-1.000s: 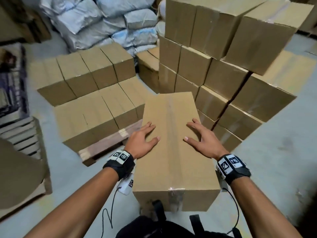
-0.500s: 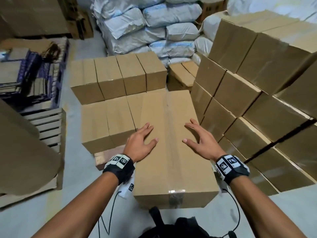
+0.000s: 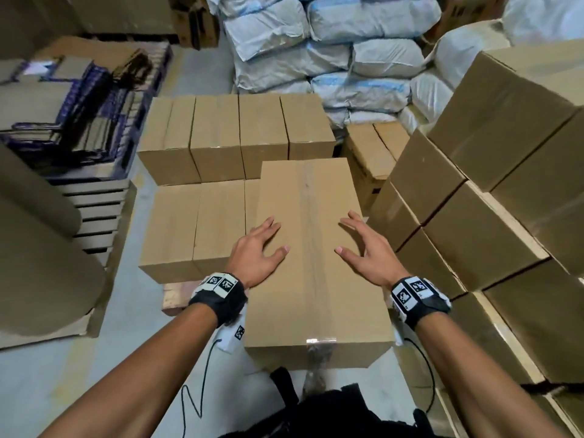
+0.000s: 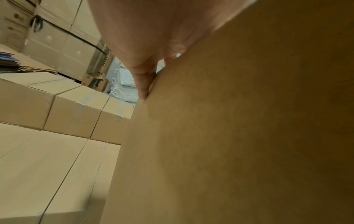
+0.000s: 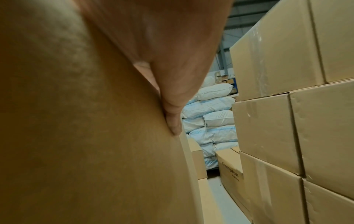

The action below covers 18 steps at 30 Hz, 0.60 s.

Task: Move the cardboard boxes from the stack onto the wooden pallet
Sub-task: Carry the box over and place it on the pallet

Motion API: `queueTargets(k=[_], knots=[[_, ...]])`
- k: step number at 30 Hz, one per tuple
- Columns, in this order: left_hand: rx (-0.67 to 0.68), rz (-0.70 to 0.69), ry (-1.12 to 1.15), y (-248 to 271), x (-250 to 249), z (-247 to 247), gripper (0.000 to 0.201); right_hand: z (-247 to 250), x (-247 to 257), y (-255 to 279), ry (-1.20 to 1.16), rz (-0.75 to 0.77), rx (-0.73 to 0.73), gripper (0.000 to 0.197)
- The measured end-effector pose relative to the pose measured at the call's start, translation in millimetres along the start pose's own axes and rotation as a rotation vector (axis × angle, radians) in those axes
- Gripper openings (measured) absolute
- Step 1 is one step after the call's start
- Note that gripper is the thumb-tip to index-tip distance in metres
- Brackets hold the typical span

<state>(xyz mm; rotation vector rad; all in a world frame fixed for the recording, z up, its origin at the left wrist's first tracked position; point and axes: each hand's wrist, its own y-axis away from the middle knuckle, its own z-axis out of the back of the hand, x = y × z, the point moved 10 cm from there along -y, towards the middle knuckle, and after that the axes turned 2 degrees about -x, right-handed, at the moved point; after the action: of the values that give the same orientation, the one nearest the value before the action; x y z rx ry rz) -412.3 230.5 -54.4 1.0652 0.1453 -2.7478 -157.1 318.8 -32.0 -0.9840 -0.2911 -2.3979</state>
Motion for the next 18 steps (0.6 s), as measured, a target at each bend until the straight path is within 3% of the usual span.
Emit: queueTargets(k=[8,18], knots=[[-0.006,0.058,-0.005,-122,-21,-37,0.07,51,-72,-117,0.006,0.024,0.053,0.073],[0.072,0.086,-0.057,-267,11,-94,0.07,47,-167,-245,-0.023,-0.051,0.092,0.071]])
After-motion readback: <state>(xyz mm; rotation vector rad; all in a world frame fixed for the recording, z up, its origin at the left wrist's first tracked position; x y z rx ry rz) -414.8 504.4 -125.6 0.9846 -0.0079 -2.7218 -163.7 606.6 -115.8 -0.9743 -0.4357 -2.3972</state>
